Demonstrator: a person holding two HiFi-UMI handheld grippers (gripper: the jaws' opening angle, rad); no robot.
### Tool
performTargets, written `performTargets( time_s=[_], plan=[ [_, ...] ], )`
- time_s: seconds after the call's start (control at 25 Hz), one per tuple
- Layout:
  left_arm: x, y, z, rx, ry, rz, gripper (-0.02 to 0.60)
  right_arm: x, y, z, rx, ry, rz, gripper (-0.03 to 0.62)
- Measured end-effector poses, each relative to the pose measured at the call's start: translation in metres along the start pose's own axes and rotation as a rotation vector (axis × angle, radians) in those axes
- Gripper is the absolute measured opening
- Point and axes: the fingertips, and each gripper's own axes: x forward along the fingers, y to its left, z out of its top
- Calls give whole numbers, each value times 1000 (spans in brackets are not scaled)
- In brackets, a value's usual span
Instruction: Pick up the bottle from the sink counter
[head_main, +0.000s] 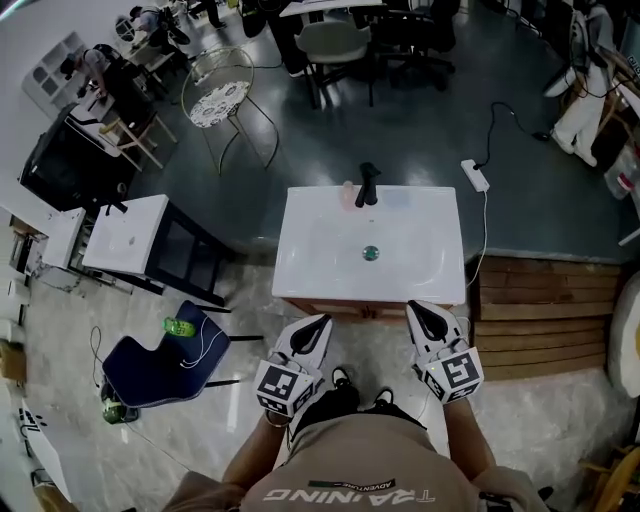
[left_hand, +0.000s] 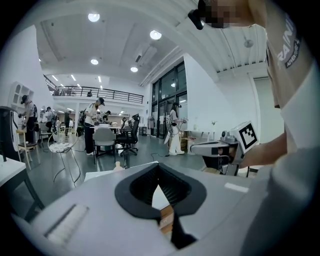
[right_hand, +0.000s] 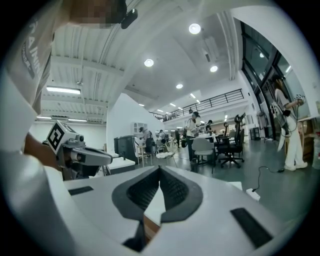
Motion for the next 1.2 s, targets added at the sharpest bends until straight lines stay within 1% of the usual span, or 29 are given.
performTargets(
  time_s=[0.16,0.28,0.36,0.48,0.72,0.92,1.08,1.2],
  plan=[
    [22,37,11,11,-27,0,8,33,-16,11,-24,-5,-15,11],
    [39,65,18,1,-44,-7,8,55,-23,27,-34,-13,-47,11],
    [54,78,20,5,-37,-39,8,67,-30,34,-41,-17,-69,11],
    [76,97,19,25,-22,-94,8,86,-42,33,-45,-6,-110,11],
    [111,139,23,52,-38,-174,8,124,-53,35,-49,5,-197,11],
    [138,158,23,64,-37,-228,8,135,-62,22,-22,35,-244,11],
    [157,166,27,60,-39,-241,8,143,-76,15,-9,55,-257,11],
    [171,168,24,53,-27,-243,8,151,-88,12,-7,51,-246,11]
  ],
)
